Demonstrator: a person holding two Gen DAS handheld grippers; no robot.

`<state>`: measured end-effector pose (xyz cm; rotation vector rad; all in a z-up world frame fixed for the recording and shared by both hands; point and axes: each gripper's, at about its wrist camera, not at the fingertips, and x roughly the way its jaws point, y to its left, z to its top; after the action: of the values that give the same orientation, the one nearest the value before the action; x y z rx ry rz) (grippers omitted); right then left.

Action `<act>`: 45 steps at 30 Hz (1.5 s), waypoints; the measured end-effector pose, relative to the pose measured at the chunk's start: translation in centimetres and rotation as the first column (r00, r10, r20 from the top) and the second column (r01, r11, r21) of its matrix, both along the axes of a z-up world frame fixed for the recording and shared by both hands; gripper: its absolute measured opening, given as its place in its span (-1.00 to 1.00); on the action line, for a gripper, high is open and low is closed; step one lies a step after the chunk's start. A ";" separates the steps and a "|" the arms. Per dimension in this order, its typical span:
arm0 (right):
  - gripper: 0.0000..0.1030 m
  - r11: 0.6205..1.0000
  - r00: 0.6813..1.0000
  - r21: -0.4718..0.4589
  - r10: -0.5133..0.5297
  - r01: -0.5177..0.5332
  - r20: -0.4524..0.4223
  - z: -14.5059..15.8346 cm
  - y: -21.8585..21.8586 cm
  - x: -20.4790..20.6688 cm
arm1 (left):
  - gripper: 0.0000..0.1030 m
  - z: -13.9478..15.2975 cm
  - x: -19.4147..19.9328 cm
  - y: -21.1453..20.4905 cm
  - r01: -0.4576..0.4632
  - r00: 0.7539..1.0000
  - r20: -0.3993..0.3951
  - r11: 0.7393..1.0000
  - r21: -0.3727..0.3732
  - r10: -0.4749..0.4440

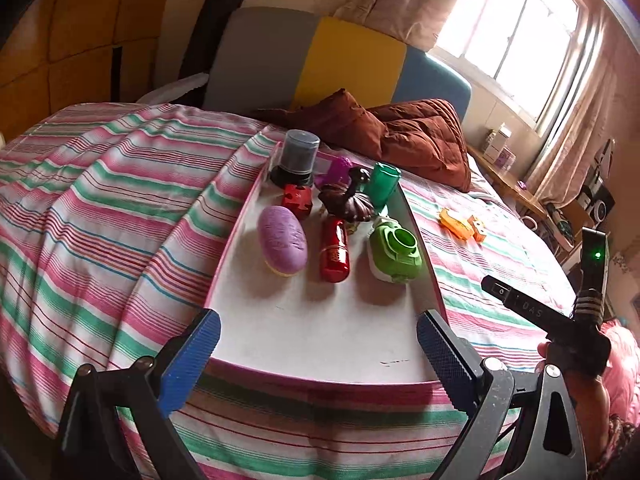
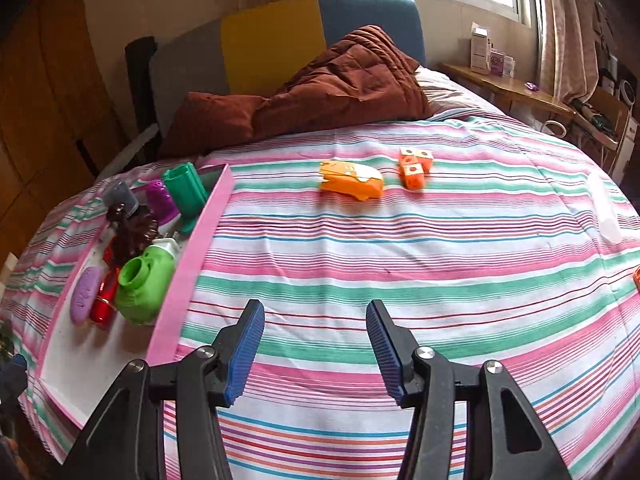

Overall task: Organize rigid objects
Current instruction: 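Move the left tool to the yellow-orange toy and close on it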

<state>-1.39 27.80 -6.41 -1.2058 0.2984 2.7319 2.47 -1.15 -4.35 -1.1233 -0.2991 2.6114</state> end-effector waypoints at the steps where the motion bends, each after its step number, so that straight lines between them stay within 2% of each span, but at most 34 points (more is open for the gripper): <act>1: 0.04 1.000 1.000 0.009 -0.003 0.003 0.001 -0.2 0.4 0.2 | 0.93 0.0 0.1 0.2 0.007 1.000 0.001 1.000 0.000 -0.007; 10: 0.04 0.984 0.997 0.156 -0.083 0.082 0.002 -1.0 4.9 0.2 | 0.93 1.3 -0.3 3.9 0.100 0.995 0.024 0.995 0.009 -0.100; 17: 0.04 0.957 0.990 0.258 -0.138 0.136 -0.012 -1.1 9.3 -0.6 | 0.96 3.5 -1.7 9.3 0.182 0.983 0.034 0.983 0.012 -0.182; 22: 0.04 0.962 0.980 0.188 -0.198 0.196 -0.009 -2.1 11.8 -0.3 | 1.00 5.1 -3.6 15.1 0.253 0.967 0.029 0.967 0.022 -0.253; 26: 0.04 0.962 0.974 0.154 -0.225 0.225 -0.020 -2.5 12.5 0.1 | 1.00 5.2 -7.1 20.0 0.256 0.965 0.060 0.967 0.014 -0.256; 31: 0.04 0.956 0.967 0.144 -0.247 0.254 -0.063 -2.2 12.7 0.8 | 1.00 2.7 -13.0 24.8 0.179 0.968 0.175 0.984 0.009 -0.178; 34: 0.04 0.951 0.962 0.151 -0.257 0.269 -0.093 -1.9 12.6 1.2 | 1.00 0.5 -16.1 26.8 0.131 0.956 0.265 0.991 0.011 -0.130; 36: 0.04 0.949 0.959 0.152 -0.262 0.276 -0.105 -1.8 12.6 1.4 | 1.00 -0.8 -18.1 27.8 0.095 0.945 0.311 0.995 0.040 -0.103; 39: 0.04 0.951 0.959 0.144 -0.261 0.275 -0.110 -1.9 12.7 1.4 | 1.00 -2.1 -20.4 28.9 0.028 0.937 0.347 0.998 0.049 -0.043; 41: 0.04 0.953 0.960 0.138 -0.258 0.271 -0.106 -2.1 12.8 1.3 | 1.00 -2.8 -21.8 29.6 -0.003 0.931 0.365 1.000 0.030 -0.008; 45: 0.04 0.956 0.961 0.114 -0.262 0.272 -0.093 -2.5 13.2 1.2 | 0.94 -4.5 -23.5 30.5 0.003 0.921 0.389 1.000 -0.021 0.005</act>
<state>-0.19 41.01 -8.91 -0.9524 0.2717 2.5242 -21.02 29.33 -8.84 -1.6492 -0.3524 2.3775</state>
